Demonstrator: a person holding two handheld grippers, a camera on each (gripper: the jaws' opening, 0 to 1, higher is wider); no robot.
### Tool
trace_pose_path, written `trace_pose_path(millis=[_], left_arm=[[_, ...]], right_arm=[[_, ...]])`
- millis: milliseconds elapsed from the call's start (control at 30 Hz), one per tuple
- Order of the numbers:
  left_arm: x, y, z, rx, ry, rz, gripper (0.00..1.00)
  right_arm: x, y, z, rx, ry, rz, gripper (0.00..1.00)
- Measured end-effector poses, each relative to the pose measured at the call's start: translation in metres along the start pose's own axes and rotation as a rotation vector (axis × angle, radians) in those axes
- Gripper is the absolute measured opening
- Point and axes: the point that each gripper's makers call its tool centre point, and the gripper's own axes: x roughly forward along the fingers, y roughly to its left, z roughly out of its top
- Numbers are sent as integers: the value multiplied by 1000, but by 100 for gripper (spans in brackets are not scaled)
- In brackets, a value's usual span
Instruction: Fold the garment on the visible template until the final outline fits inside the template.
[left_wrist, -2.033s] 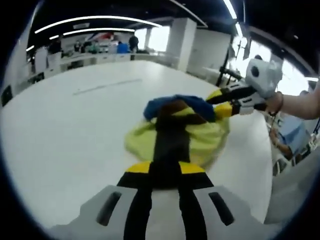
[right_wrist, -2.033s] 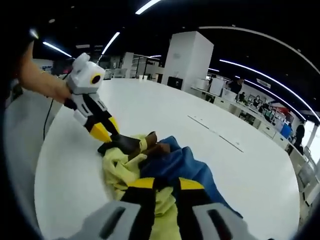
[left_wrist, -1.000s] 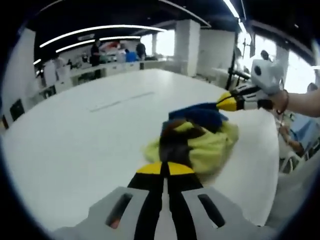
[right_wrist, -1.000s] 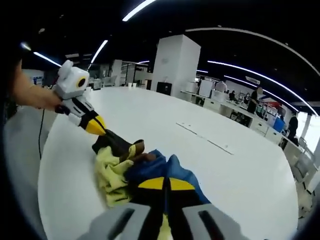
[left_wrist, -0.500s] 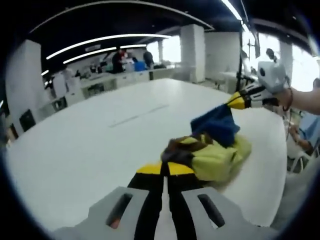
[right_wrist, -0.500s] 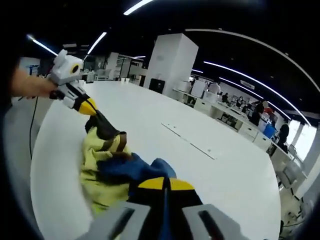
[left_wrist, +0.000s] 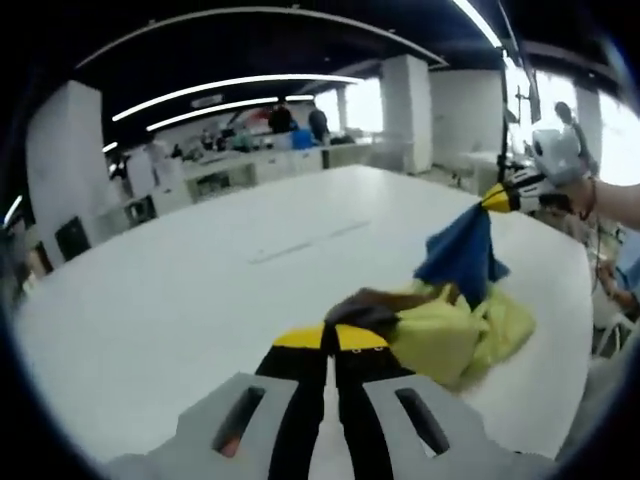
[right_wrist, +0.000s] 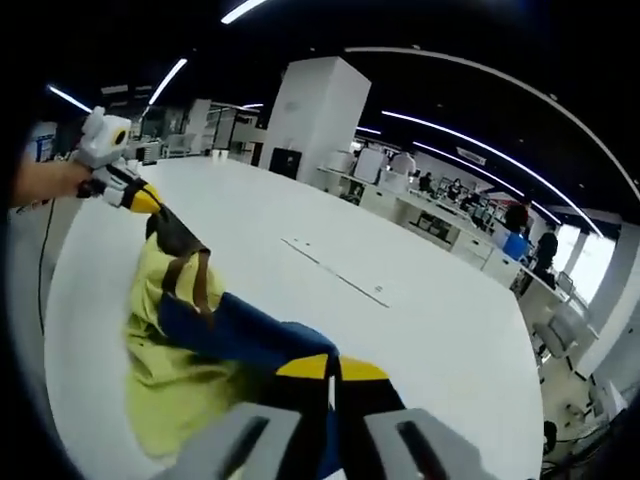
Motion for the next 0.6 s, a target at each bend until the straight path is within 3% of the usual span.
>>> trace_pose_path(millis=[300, 600], left_arm=[[9, 20, -26, -23, 62, 30, 0], [12, 30, -49, -71, 111, 35, 0]], right_arm=[[12, -28, -35, 105, 89, -55, 0], [13, -40, -67, 149, 160, -80, 0]])
